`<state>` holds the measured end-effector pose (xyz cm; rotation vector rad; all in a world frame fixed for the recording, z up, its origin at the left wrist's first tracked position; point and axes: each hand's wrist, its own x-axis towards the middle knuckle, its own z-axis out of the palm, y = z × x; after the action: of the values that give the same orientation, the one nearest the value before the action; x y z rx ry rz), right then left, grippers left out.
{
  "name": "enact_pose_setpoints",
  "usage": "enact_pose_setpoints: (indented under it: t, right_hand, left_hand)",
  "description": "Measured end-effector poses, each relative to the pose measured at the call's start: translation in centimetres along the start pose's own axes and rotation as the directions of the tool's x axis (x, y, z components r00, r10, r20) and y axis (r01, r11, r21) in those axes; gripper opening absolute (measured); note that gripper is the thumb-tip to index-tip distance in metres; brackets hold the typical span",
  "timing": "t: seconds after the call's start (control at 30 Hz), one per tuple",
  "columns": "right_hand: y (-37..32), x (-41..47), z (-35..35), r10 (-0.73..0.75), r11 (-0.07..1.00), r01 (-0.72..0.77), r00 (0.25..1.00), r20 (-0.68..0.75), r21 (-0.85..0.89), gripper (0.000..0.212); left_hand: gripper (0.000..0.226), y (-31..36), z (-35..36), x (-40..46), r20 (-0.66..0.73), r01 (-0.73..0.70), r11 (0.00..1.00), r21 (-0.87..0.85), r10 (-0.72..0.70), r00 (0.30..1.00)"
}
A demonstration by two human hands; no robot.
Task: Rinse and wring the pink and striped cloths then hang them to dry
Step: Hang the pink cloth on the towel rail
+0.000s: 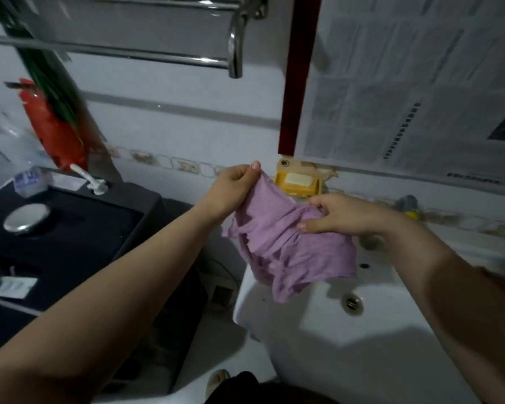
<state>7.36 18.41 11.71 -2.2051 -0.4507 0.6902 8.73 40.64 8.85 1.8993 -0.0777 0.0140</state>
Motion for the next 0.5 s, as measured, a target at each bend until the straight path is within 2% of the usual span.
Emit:
enact_pose_setpoints:
  t: [0.07, 0.13, 0.2, 0.27, 0.33, 0.4, 0.43, 0.5]
  right_hand:
    - [-2.1, 1.8, 0.4, -0.018, 0.999, 0.016, 0.999, -0.045, -0.046, 0.02]
    - [-3.9, 3.4, 0.8, -0.107, 0.991, 0.118, 0.98, -0.167, 0.057, 0.01]
    - [-5.0, 4.8, 1.2, -0.141, 0.969, 0.194, 0.943, -0.302, 0.154, 0.025]
    - [-5.3, 5.8, 1.6, -0.114, 0.972, 0.191, 0.894, -0.434, 0.139, 0.04]
    - [-5.0, 6.6, 2.1, -0.099, 0.994, 0.105, 0.856, -0.508, -0.017, 0.043]
    - [-5.4, 7.0, 2.5, -0.045, 0.976, -0.074, 0.853, -0.52, -0.206, 0.031]
    - [-5.8, 7.3, 2.7, -0.024, 0.977, -0.097, 0.838, -0.545, -0.191, 0.027]
    - [-7.4, 7.9, 3.0, 0.066, 0.997, -0.026, 0.813, -0.578, 0.076, 0.025]
  left_hand:
    - [0.046, 0.3, -2.9, 1.2, -0.033, -0.037, 0.999, 0.022, 0.038, 0.999]
    - [0.047, 0.8, -5.7, 2.1, -0.04, -0.008, 0.999, -0.051, 0.006, 0.999]
    - [0.043, 1.5, -8.5, 2.5, 0.018, 0.061, 0.979, -0.196, -0.059, 0.998]
    - [0.038, 2.1, -11.1, 2.8, 0.084, 0.071, 0.97, -0.234, -0.053, 0.995]
    - [0.037, 2.4, -13.4, 3.0, 0.073, 0.002, 0.978, -0.208, 0.014, 0.997]
    - [0.04, 2.6, -15.4, 3.3, 0.02, -0.098, 0.987, -0.123, 0.102, 0.995]
    - [0.041, 2.7, -16.3, 3.5, 0.002, -0.154, 0.987, -0.051, 0.155, 0.988]
    - [0.042, 2.8, -18.0, 3.8, 0.004, -0.241, 0.965, 0.099, 0.242, 0.97]
